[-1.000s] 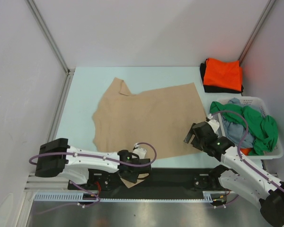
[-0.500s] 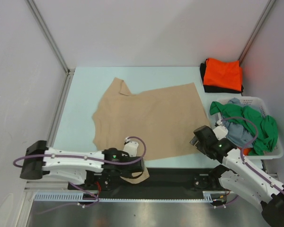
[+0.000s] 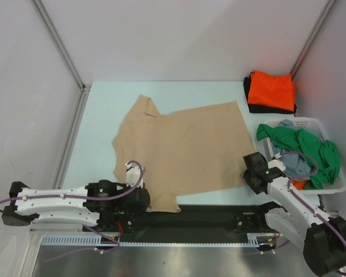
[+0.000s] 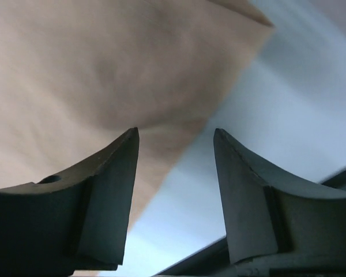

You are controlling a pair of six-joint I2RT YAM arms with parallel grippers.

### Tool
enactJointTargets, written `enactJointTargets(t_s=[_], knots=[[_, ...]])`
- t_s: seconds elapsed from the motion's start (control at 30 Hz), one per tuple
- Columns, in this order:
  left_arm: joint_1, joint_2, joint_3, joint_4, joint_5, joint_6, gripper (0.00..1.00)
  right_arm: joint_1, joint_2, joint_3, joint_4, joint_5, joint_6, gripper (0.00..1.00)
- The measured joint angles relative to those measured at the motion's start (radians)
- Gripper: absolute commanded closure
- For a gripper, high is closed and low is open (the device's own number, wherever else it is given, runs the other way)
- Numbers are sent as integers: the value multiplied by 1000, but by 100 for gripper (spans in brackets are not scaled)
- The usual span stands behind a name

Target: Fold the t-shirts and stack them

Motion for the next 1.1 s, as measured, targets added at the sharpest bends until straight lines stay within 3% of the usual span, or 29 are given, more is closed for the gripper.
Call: enactJointTargets(t_s=[0.17, 0.27, 0.37, 0.57, 0.73, 0.9, 1.1], knots=[[1, -72, 0, -65, -34, -32, 100, -58, 35, -2, 99, -49, -50, 48], [1, -135, 0, -92, -46, -50, 100, -68, 56, -4, 140, -56, -76, 81], [1, -183, 0, -112, -56, -61, 100, -69, 65, -10, 175, -66, -84, 100], [1, -175, 11, -155, -86, -76, 100, -55, -6, -37, 165, -75, -92, 100], [27, -142, 123, -205, -141, -59, 100, 1, -84, -20, 93, -60, -93, 100], [185, -73, 203, -151, -158, 84, 100, 32, -27, 76, 82, -55, -127, 100], [487, 24, 221, -21, -92, 363, 100, 44, 149, 232, 121, -50, -219, 100]])
